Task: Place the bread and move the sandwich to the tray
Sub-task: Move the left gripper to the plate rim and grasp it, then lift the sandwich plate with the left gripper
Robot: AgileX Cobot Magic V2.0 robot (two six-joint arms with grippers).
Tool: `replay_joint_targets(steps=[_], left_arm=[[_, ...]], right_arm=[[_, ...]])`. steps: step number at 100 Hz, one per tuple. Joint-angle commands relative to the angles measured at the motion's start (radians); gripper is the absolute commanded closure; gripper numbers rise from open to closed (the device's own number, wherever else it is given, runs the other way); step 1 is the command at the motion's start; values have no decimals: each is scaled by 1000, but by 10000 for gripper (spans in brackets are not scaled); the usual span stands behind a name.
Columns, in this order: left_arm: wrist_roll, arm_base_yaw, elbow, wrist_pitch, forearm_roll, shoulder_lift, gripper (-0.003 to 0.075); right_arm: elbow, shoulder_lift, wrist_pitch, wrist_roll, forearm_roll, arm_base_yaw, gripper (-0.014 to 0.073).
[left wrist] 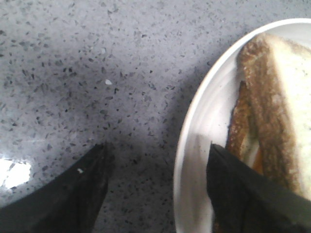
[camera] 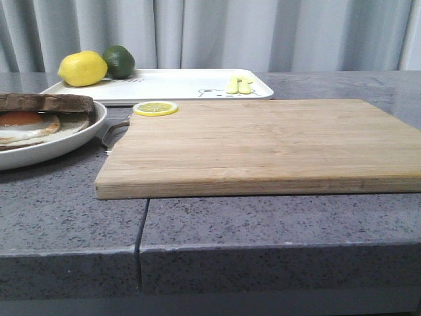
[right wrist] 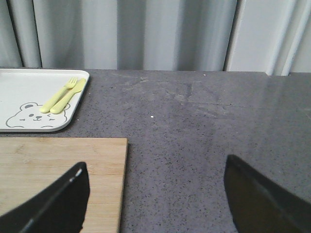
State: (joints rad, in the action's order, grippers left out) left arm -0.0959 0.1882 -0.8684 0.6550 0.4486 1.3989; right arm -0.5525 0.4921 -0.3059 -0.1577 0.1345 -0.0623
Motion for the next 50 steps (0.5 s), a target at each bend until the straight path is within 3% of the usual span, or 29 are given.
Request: replay_joint_targets(steps=[1, 13, 50], left_arm=[[-1, 3, -20, -7, 22, -13, 301], [-1, 3, -20, -7, 36, -13, 339], [-1, 3, -20, -9, 93, -13, 696]], right_arm=[[-25, -1, 71, 3, 14, 5, 22], [-25, -1, 71, 3, 14, 5, 22], [-25, -1, 72, 3, 14, 5, 22]])
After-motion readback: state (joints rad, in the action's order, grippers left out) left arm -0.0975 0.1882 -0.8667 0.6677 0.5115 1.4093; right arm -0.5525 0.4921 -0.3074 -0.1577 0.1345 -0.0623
